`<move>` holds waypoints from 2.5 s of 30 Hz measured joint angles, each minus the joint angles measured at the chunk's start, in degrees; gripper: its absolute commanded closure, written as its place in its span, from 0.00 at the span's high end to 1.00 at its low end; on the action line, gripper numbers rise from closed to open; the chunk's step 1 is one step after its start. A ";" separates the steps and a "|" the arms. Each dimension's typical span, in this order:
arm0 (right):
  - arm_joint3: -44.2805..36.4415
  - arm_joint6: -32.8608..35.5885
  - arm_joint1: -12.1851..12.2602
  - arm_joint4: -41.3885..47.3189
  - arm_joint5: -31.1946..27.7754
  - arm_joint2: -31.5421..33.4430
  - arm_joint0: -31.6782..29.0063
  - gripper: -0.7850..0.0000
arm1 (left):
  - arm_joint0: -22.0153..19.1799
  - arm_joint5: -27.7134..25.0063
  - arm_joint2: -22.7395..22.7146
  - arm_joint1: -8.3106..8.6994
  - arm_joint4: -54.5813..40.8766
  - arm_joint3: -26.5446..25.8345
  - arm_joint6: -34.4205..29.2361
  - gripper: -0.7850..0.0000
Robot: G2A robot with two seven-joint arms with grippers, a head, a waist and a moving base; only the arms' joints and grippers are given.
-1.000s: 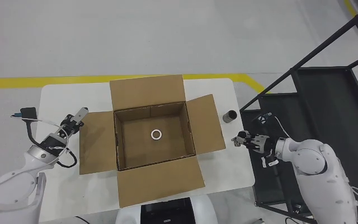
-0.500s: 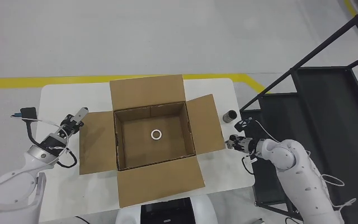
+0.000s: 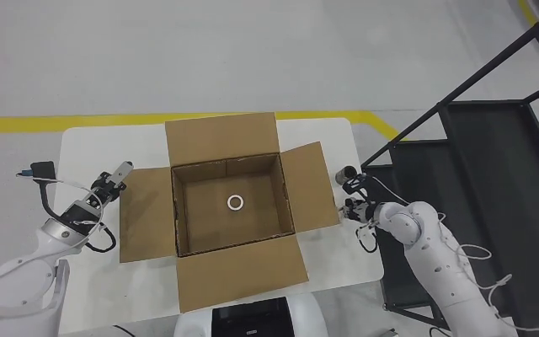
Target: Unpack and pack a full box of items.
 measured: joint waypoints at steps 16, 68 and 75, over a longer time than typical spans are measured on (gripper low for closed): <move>-9.65 0.76 0.93 2.56 2.41 4.97 -2.91 1.00 | 0.00 0.00 0.00 0.00 0.00 0.00 0.00 1.00; -4.89 5.93 -7.63 16.74 -7.67 -40.81 34.51 1.00 | 0.00 0.00 0.00 0.00 0.00 0.00 0.00 1.00; -4.89 5.93 -7.63 16.74 -7.67 -40.81 34.51 1.00 | 0.00 0.00 0.00 0.00 0.00 0.00 0.00 1.00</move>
